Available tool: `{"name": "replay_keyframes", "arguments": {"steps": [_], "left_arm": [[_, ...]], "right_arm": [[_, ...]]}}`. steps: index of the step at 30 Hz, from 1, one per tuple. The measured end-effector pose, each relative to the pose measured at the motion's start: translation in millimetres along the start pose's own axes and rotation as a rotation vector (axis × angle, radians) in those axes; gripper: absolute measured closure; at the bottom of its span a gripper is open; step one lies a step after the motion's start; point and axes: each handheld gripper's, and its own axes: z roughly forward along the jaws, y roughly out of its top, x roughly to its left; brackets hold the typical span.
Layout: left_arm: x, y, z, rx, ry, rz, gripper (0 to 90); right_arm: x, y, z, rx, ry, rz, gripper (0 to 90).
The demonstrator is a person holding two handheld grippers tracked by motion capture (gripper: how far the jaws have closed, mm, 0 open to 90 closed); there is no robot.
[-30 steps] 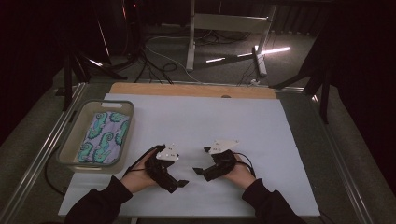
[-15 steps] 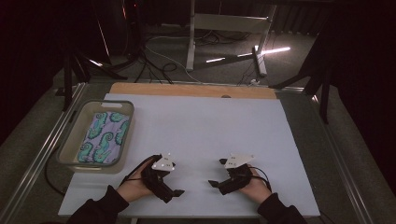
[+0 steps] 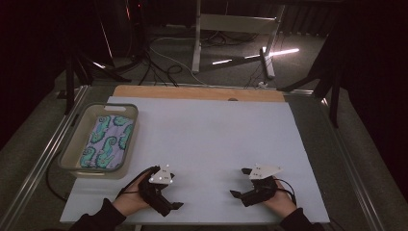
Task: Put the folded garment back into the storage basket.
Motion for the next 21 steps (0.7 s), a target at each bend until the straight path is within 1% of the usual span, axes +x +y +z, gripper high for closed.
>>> {"name": "replay_keyframes", "arguments": {"steps": [3, 4, 5, 6, 8, 10, 13, 16, 18, 21], "left_arm": [[0.4, -4.5, -2.0, 0.004, 0.005, 0.0, 0.0], [0.4, -4.5, -2.0, 0.004, 0.005, 0.0, 0.0], [0.2, -9.1, -6.0, -0.002, 0.01, -0.006, 0.0], [-0.1, -10.2, -7.3, -0.007, 0.01, -0.011, 0.0], [0.0, -11.9, -10.6, -0.013, 0.016, -0.005, 0.0], [0.4, -13.3, -13.1, -0.016, 0.019, -0.009, 0.0], [0.9, -14.4, -15.4, -0.019, 0.026, -0.011, 0.0], [1.7, -14.6, -16.4, -0.023, 0.027, -0.014, 0.0], [1.9, -14.6, -16.5, -0.021, 0.03, -0.012, 0.0], [1.6, -14.6, -16.8, -0.027, 0.028, -0.017, 0.0]], "right_arm": [[0.2, -6.0, -7.6, 0.001, -0.013, -0.009, 9.2], [0.2, -6.0, -7.6, 0.001, -0.013, -0.009, 9.2], [-1.5, -10.9, -16.2, -0.006, -0.025, -0.015, 9.2], [-2.2, -12.7, -19.8, -0.018, -0.031, -0.012, 9.2], [-3.6, -16.3, -28.1, -0.024, -0.043, 0.008, 9.2], [-5.4, -21.1, -36.7, -0.044, -0.06, 0.018, 9.2], [-8.5, -29.1, -47.9, -0.06, -0.085, 0.048, 9.2], [-11.4, -34.2, -52.8, -0.071, -0.105, 0.069, 9.2], [-12.0, -34.5, -52.4, -0.076, -0.113, 0.066, 9.2], [-12.8, -33.9, -50.7, -0.074, -0.108, 0.055, 9.2]]}}
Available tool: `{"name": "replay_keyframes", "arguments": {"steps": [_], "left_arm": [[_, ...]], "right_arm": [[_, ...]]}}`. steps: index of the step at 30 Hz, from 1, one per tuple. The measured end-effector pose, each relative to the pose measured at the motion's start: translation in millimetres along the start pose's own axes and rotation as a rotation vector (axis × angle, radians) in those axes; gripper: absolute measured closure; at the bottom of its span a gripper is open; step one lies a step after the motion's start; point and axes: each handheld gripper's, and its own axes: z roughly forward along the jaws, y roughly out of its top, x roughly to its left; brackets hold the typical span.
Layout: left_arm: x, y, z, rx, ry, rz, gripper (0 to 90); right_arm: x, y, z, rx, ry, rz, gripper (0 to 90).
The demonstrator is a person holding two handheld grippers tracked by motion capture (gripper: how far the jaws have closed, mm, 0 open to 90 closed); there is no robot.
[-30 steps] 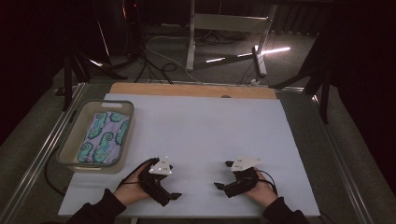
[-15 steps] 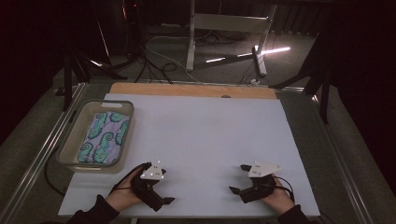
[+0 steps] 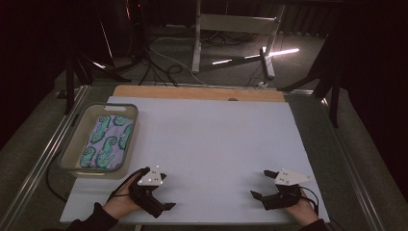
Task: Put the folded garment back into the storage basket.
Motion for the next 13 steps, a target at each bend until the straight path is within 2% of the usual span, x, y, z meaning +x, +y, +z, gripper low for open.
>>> {"name": "replay_keyframes", "arguments": {"steps": [3, 13], "left_arm": [[0.7, 0.0, -0.6, -0.003, 0.005, -0.004, 0.0], [0.1, 1.6, -4.0, -0.019, 0.007, -0.01, 0.0]], "right_arm": [[0.3, 0.9, 4.6, 0.001, 0.008, -0.015, 9.2], [5.1, 3.8, 7.8, 0.012, 0.027, -0.018, 9.2]]}}
